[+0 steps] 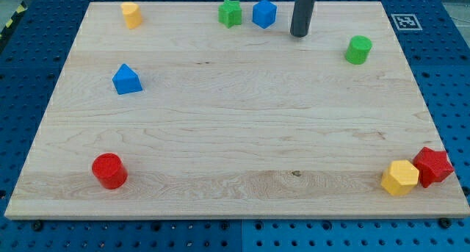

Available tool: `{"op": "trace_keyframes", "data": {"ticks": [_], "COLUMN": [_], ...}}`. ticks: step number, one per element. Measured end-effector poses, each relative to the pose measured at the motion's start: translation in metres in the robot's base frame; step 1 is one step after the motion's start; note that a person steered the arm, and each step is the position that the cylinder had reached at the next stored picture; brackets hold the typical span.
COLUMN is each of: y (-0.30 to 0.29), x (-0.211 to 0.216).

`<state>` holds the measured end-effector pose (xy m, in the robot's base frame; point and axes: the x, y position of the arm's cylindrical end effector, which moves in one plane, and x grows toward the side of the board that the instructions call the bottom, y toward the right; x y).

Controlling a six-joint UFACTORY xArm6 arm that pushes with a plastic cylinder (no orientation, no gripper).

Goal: Move the green circle diagonally to the bottom right of the blue cube

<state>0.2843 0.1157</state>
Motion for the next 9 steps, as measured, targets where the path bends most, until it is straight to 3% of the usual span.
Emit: {"op": "trace_keyframes", "data": {"ticks": [6, 7, 9], "y": [0.141, 0.174, 0.174], "x": [-0.007, 0.001, 0.071]}}
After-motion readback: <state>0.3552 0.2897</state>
